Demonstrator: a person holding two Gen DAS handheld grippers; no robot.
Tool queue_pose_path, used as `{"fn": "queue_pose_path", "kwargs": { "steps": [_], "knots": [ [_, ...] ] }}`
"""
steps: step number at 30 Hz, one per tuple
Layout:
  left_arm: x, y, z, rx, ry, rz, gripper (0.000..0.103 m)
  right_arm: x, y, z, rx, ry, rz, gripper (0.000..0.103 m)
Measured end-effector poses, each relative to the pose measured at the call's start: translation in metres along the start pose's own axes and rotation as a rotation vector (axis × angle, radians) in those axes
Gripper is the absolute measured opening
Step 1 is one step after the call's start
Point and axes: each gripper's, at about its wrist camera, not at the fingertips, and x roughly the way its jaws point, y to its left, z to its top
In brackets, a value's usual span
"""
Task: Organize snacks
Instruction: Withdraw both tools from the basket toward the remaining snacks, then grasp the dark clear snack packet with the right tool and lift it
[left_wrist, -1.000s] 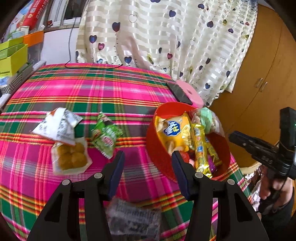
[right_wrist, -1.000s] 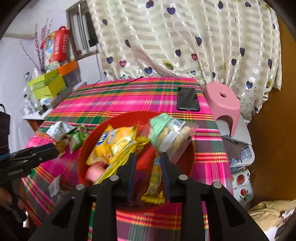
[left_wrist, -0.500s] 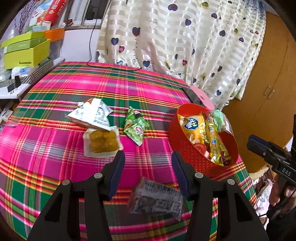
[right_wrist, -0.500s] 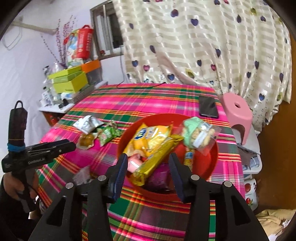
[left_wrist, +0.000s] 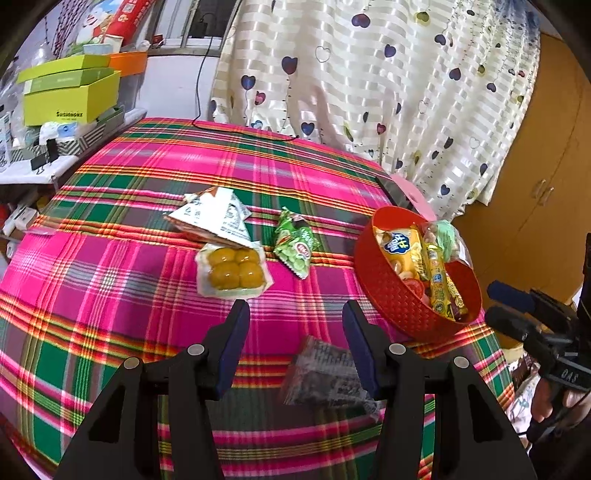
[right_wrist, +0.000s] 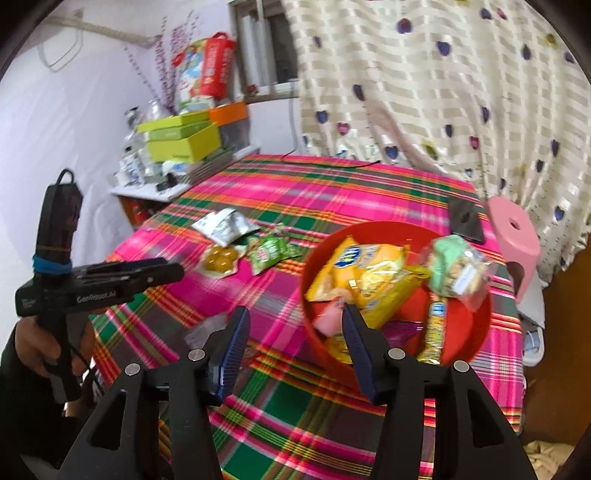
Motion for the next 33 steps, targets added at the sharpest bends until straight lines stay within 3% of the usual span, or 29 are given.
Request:
{"fn": "queue_pose_path", "kwargs": {
  "steps": [15, 31, 33],
  "knots": [
    [-0.013, 0.033, -0.01, -0.055, -0.01, 0.027, 0.053, 0.06, 0.056, -0.015, -0.249, 0.144, 0.184, 0.057],
    [-0.01, 0.061, -0.016, -0.111, -0.001, 0.034, 0.053, 0.119, 0.073, -0.03, -0.363, 0.305, 0.215, 0.058],
    [-0.01, 0.062, -0.017, -0.112, 0.0, 0.034, 0.053, 0.121, 0.077, -0.032, -0.368, 0.312, 0.206, 0.054]
  ]
}}
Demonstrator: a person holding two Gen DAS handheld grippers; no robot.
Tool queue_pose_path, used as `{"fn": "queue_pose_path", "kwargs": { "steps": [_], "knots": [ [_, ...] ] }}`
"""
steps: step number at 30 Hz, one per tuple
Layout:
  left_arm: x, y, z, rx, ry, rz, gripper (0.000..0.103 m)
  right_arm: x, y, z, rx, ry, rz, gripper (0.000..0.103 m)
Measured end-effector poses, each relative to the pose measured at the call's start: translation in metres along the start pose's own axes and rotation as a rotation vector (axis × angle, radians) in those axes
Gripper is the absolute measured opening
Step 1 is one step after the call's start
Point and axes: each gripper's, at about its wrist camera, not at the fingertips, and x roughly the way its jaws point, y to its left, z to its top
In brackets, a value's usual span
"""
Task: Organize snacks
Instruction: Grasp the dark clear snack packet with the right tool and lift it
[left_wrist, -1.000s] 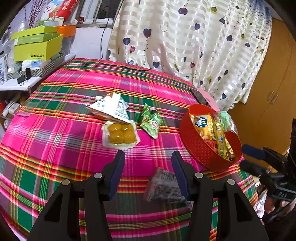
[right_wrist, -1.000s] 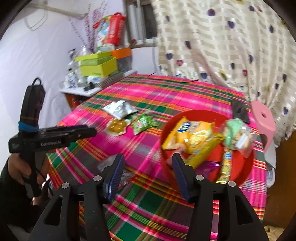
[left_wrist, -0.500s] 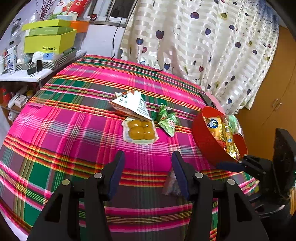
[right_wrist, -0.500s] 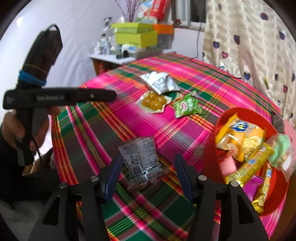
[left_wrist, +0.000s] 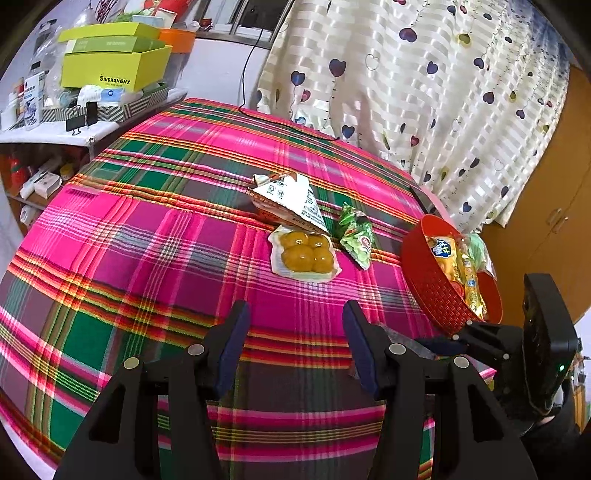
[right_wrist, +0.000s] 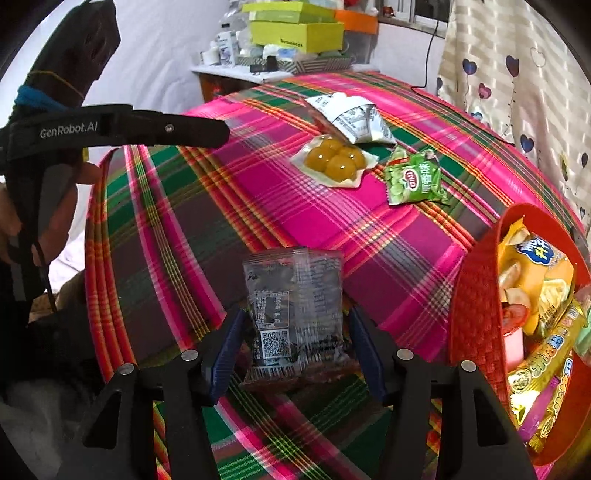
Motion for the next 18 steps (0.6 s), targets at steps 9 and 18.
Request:
{"fn": "queue_pose_path", "kwargs": {
  "steps": [9, 18],
  "knots": [
    [0.001, 0.001, 0.0, 0.001, 0.001, -0.002, 0.053, -0.006, 0.001, 0.001, 0.064, -0.054, -0.06, 0.042],
    [0.015, -0.007, 0.005, 0.03, 0.009, 0.006, 0.053, -0.046, -0.004, 0.009, 0.139, -0.178, -0.092, 0.042]
  ]
}}
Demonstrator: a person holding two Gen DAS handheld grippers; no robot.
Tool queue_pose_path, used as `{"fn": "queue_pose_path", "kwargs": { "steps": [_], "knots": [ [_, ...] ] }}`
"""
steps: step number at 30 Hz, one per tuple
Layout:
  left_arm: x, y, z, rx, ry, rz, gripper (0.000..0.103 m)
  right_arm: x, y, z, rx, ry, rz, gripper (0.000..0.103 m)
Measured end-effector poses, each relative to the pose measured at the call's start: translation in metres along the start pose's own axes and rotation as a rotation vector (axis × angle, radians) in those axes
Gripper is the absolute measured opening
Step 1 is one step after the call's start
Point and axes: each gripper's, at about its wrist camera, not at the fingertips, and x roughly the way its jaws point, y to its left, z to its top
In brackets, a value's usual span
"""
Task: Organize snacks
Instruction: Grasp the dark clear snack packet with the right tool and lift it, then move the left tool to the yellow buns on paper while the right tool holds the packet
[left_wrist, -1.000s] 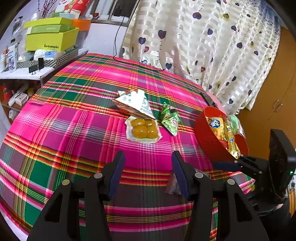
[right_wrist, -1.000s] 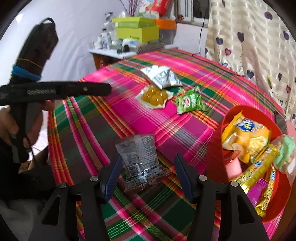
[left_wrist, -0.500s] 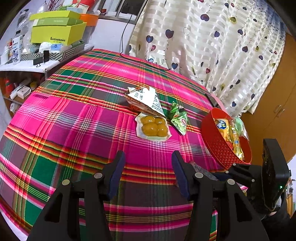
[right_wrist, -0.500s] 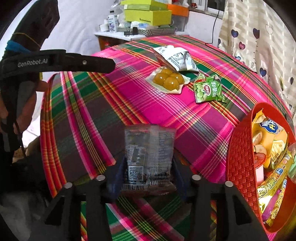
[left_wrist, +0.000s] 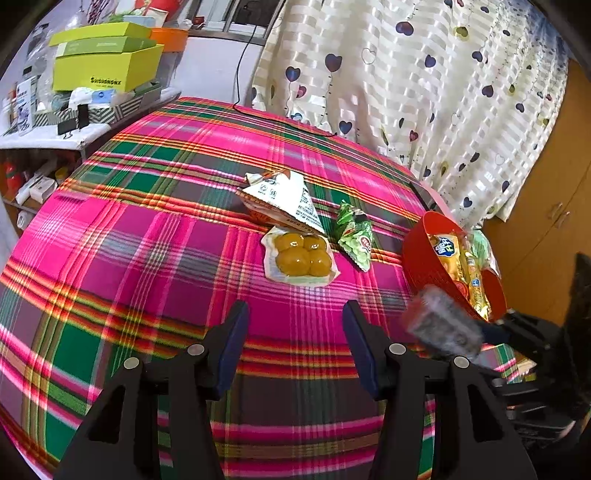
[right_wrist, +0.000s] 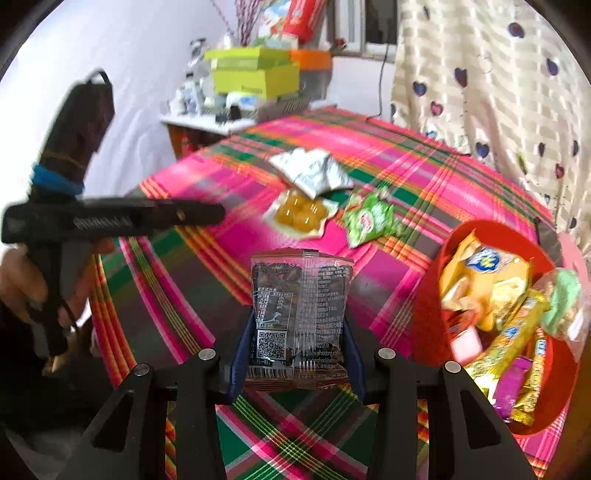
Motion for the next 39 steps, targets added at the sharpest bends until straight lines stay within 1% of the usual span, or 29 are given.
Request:
{"fn": "queue_pose_path", "kwargs": {
  "steps": [3, 5, 8, 13, 15, 17, 20, 23, 27, 29, 31, 32, 35, 36, 38, 39],
  "knots": [
    [0.006, -0.004, 0.005, 0.015, -0.003, 0.001, 0.054, -0.012, -0.002, 0.006, 0.018, -0.032, -0.015, 0.042],
    [0.013, -0.006, 0.01, 0.026, -0.004, -0.002, 0.057, -0.018, -0.004, 0.009, 0.028, -0.048, -0.024, 0.042],
    [0.026, -0.003, 0.019, 0.04, -0.004, -0.003, 0.058, -0.027, -0.007, 0.012, 0.035, -0.068, -0.035, 0.042],
    [0.057, 0.004, 0.037, 0.068, 0.015, -0.006, 0.058, -0.035, -0.012, 0.016, 0.037, -0.089, -0.05, 0.042],
    [0.069, 0.004, 0.043, 0.091, 0.023, -0.025, 0.058, -0.037, -0.013, 0.017, 0.037, -0.093, -0.054, 0.042],
    [0.078, 0.004, 0.047, 0.102, 0.033, -0.02, 0.058, -0.038, -0.016, 0.018, 0.04, -0.094, -0.059, 0.042],
    [0.091, 0.003, 0.052, 0.113, 0.048, -0.042, 0.059, -0.037, -0.022, 0.019, 0.049, -0.093, -0.068, 0.042],
    [0.092, -0.001, 0.052, 0.123, 0.065, -0.076, 0.059, -0.036, -0.028, 0.02, 0.063, -0.091, -0.077, 0.042],
    [0.075, -0.016, 0.036, 0.168, 0.109, -0.179, 0.059, -0.036, -0.033, 0.02, 0.074, -0.094, -0.081, 0.042],
    [0.066, -0.022, 0.029, 0.184, 0.116, -0.21, 0.059, -0.037, -0.034, 0.02, 0.076, -0.096, -0.082, 0.042],
    [0.055, -0.025, 0.026, 0.194, 0.105, -0.233, 0.059, -0.036, -0.036, 0.019, 0.079, -0.096, -0.081, 0.042],
    [0.051, -0.027, 0.026, 0.203, 0.094, -0.227, 0.059, -0.037, -0.037, 0.019, 0.081, -0.097, -0.082, 0.042],
    [0.045, -0.034, 0.032, 0.274, 0.039, -0.152, 0.059, -0.037, -0.039, 0.019, 0.088, -0.098, -0.079, 0.042],
    [0.047, -0.036, 0.036, 0.302, 0.032, -0.138, 0.059, -0.037, -0.04, 0.019, 0.088, -0.098, -0.08, 0.042],
    [0.055, -0.039, 0.04, 0.352, 0.036, -0.144, 0.059, -0.038, -0.041, 0.019, 0.088, -0.1, -0.079, 0.042],
    [0.064, -0.042, 0.042, 0.388, 0.06, -0.142, 0.059, -0.038, -0.041, 0.019, 0.088, -0.101, -0.079, 0.042]
  ]
}}
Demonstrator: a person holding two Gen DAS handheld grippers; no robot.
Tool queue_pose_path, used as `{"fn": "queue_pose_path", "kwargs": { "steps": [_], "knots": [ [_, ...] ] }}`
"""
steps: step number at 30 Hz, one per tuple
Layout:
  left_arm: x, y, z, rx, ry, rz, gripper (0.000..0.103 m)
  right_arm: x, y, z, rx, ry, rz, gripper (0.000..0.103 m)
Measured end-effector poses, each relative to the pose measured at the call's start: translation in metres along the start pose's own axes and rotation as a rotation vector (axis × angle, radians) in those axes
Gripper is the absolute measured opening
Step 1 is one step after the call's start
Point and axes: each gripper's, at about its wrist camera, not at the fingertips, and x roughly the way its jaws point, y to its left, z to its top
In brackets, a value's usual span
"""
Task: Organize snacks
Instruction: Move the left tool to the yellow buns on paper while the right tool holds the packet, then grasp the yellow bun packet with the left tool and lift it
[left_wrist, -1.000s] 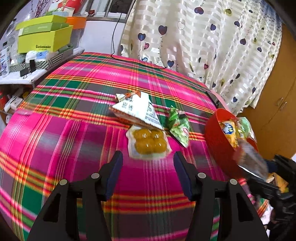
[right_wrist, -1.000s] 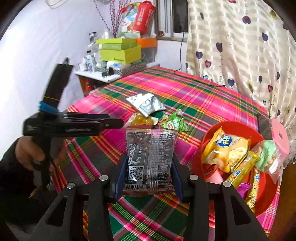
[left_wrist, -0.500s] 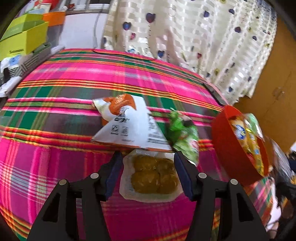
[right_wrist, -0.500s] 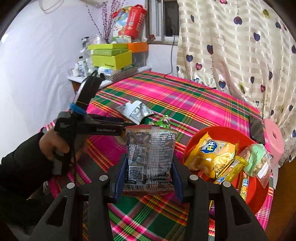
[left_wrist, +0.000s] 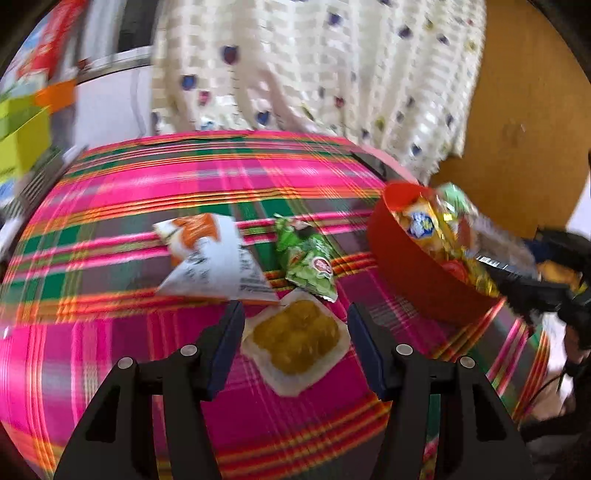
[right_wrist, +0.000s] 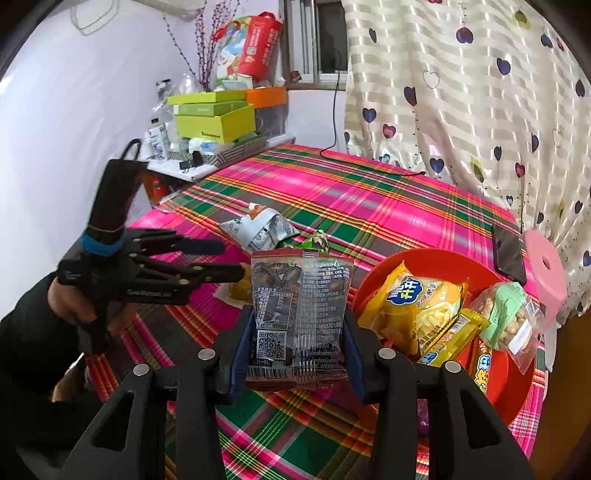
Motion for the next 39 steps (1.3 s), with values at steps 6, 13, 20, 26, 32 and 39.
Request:
{"fn": "queue_pose_path", "kwargs": {
  "steps": [6, 13, 20, 26, 32, 39],
  "knots": [
    [0.022, -0.005, -0.003, 0.084, 0.085, -0.025, 0.06, -0.001, -0.005, 0.0, 0.013, 0.0, -0.007, 0.042],
    [0.003, -0.025, -0.01, 0.138, 0.079, -0.054, 0.06, -0.001, -0.007, 0.0, 0.017, 0.0, -0.008, 0.042],
    [0.02, -0.041, -0.01, 0.259, 0.103, 0.049, 0.065, -0.003, -0.007, 0.001, 0.02, -0.004, -0.003, 0.042],
    [0.03, -0.05, -0.019, 0.303, 0.124, 0.093, 0.069, -0.004, -0.008, 0.0, 0.03, -0.007, -0.011, 0.042],
    [0.031, -0.036, -0.017, 0.172, 0.123, 0.134, 0.052, -0.008, -0.007, -0.002, 0.028, -0.017, -0.009, 0.042],
    [0.024, -0.021, -0.019, 0.059, 0.092, 0.159, 0.035, -0.014, -0.006, -0.003, 0.03, -0.025, -0.013, 0.042]
  ]
}}
